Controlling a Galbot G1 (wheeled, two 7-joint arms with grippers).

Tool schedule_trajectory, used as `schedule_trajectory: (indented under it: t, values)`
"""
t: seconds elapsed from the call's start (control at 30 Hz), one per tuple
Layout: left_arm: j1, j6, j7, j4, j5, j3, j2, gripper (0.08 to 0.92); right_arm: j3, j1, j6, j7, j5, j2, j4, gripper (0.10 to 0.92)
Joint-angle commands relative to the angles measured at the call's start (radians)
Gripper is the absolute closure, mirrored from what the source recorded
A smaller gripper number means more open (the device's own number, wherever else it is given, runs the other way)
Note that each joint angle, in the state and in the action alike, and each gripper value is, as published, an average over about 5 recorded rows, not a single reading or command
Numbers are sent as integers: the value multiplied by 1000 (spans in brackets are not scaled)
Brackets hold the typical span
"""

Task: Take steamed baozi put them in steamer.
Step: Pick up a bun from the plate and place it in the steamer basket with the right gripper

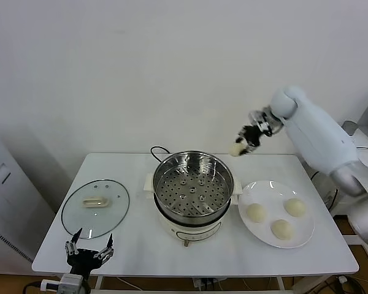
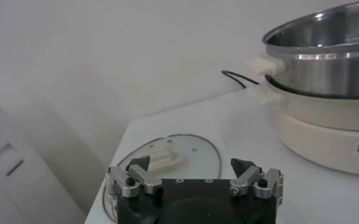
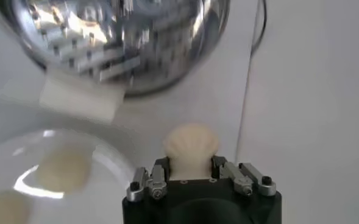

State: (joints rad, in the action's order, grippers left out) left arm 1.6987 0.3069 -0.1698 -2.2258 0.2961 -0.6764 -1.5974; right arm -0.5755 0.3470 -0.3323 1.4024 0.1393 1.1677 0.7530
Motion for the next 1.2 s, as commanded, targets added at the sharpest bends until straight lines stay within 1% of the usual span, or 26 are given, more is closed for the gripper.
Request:
schedule_trajectory:
  t: [0.03,0.2,0.37,0.6,0.83,1.03,1.2]
  values:
    - [-7,3,0,-1,7,-5,-7,177,-198,157,-283,39,-175,162,-105,601]
    - [-18,15,-5,-6,0,-11,-29,177,-166,137,-461,72,-80,228,-71,601]
    - [-24,23,-10,-14,-4,-12,-48,177,-167,98,-536,86,16,246,-10,601]
    - [-23,23,-10,-15,-5,-14,-46,177,-141,5,-540,78,185,239,49,601]
    - [-23,25,-12,-15,-4,-10,-48,177,-29,-103,-540,10,415,250,58,601]
    - [-24,27,-14,-10,-4,-8,-51,177,16,-149,-540,-39,495,255,53,601]
    - [-26,30,-16,-8,-3,-5,-52,177,34,-166,-540,-64,516,258,35,601]
